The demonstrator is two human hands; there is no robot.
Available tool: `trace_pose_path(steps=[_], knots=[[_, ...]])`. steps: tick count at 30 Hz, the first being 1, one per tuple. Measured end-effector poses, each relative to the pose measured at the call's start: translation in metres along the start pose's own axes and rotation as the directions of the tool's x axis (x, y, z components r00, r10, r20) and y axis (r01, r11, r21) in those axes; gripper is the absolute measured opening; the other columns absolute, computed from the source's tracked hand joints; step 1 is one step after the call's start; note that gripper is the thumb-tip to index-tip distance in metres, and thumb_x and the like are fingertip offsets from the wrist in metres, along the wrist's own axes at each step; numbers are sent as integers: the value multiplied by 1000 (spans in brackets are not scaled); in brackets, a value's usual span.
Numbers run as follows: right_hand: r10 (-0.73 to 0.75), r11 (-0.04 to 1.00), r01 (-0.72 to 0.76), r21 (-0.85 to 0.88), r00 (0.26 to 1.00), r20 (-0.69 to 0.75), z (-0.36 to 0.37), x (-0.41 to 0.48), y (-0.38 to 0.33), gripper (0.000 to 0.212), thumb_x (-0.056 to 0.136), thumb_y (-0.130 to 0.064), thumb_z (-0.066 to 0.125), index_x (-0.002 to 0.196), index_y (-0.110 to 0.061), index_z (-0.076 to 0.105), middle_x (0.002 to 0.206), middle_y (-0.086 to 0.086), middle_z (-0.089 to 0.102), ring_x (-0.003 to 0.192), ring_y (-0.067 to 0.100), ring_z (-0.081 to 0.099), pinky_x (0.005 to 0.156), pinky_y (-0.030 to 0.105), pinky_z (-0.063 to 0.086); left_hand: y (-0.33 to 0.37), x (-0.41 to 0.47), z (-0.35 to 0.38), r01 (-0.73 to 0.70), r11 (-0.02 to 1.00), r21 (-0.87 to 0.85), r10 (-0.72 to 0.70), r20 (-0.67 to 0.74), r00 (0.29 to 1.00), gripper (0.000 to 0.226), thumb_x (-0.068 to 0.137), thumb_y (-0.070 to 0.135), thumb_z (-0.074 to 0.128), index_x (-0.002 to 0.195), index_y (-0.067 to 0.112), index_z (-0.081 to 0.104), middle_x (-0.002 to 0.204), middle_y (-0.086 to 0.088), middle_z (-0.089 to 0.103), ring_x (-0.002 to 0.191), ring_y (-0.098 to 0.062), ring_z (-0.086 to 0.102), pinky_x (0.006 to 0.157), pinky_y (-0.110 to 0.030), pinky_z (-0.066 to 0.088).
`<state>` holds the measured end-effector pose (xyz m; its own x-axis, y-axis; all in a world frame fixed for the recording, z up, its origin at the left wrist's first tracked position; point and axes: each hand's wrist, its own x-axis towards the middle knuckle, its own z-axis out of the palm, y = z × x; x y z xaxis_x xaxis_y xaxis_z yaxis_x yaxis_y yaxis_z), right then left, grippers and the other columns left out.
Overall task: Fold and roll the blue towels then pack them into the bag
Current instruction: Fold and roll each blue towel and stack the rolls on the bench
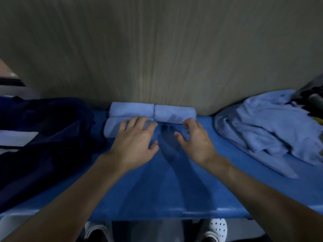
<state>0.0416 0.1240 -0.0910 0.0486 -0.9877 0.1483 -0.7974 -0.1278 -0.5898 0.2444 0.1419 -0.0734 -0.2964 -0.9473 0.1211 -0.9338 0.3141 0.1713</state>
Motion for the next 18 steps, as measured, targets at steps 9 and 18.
trace_pose_path(steps=[9, 18], knots=[[205, 867, -293, -402, 947, -249, -137, -12, 111, 25, 85, -25, 54, 103, -9, 59, 108, 16, 54, 105, 39, 46, 84, 45, 38, 145, 104, -4, -111, 962, -250, 118, 14, 993, 36, 92, 40, 57, 123, 21, 59, 118, -2, 67, 112, -26, 60, 92, -42, 48], [-29, 781, -122, -613, 973, -230, -165, 9, 169, 7, 81, -13, 63, 88, -11, 63, 91, 13, 53, 87, 35, 49, 64, 38, 29, 212, 171, 33, -119, 951, -284, 138, 48, 989, 30, 85, 33, 73, 109, 17, 63, 104, 2, 68, 97, -21, 64, 80, -39, 53]])
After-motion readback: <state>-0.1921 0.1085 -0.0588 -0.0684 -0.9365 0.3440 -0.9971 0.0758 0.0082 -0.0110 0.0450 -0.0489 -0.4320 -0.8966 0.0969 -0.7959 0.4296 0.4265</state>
